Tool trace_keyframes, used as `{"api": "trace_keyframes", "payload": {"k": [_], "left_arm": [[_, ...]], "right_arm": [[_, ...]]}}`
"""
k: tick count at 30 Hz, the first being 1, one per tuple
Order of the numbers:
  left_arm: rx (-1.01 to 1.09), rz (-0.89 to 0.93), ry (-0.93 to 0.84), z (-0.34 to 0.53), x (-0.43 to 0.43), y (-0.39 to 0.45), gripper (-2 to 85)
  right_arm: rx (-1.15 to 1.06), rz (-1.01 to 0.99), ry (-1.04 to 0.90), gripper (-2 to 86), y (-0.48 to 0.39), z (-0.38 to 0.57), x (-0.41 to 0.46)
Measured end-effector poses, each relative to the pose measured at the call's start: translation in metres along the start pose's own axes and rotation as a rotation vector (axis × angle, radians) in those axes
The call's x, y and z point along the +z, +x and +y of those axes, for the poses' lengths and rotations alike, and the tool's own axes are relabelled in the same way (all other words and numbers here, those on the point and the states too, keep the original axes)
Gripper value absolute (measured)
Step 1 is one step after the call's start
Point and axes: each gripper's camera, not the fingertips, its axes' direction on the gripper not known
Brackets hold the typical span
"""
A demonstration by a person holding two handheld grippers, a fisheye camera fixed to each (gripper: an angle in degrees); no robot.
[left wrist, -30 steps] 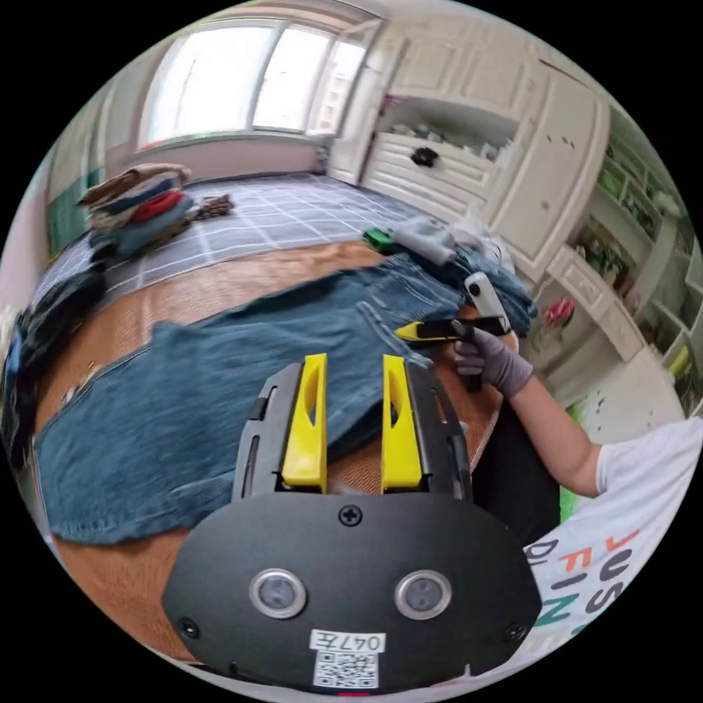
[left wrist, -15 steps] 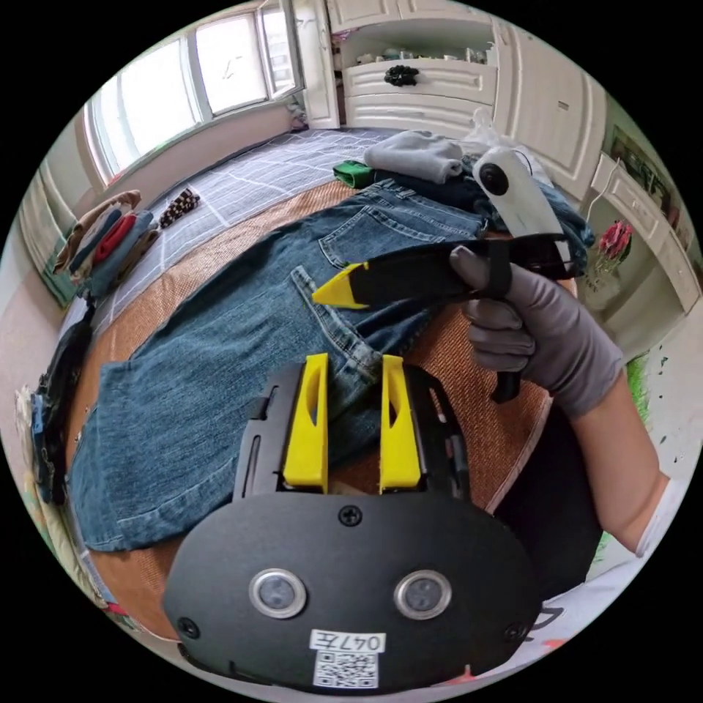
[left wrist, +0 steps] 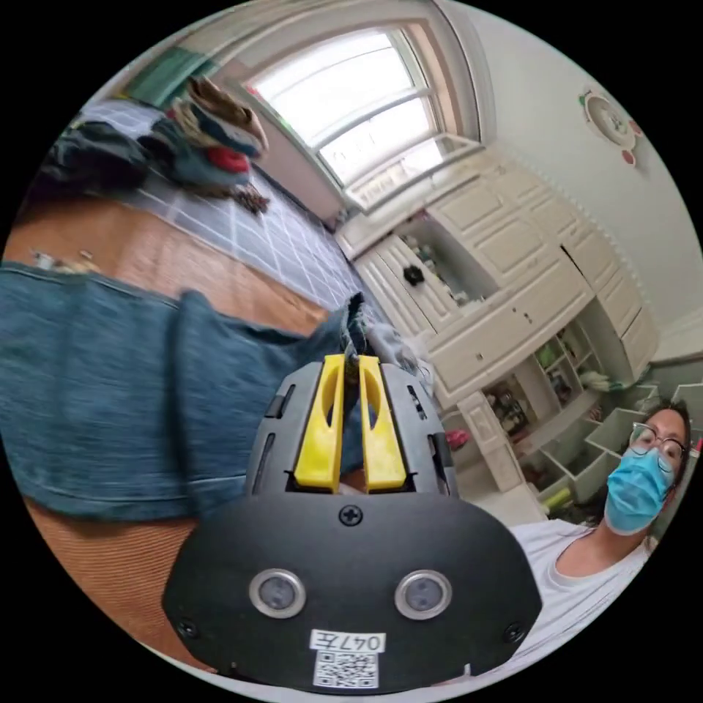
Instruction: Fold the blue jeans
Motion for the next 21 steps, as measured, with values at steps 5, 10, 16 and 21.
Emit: {"api": "trace_keyframes", "payload": {"k": [5, 10, 16, 21], "left_arm": [[-0.138, -0.539, 0.133, -0.007, -0.176, -0.104, 4.6], [-0.302, -0.811, 0.148, 0.047, -0.248, -0.172, 6.7], [0.04, -1.0, -0.071, 0.088, -0.152, -0.136, 5.8], [0.111, -1.098, -0.331, 0.098, -0.042, -0.175, 1.3]], "right_arm": [[-0.01, 0.066, -0.058, -1.0, -0.014, -0.035, 0.008], [-0.048, 0.375, -0.044, 0.1, -0.057, -0.069, -0.008], [-0.19, 1.132, -0.092, 0.1, -0.146, -0.105, -0.011], [-0.178, 1.166, -0.206, -0.3, -0.133, -0.158, 0.028]]}}
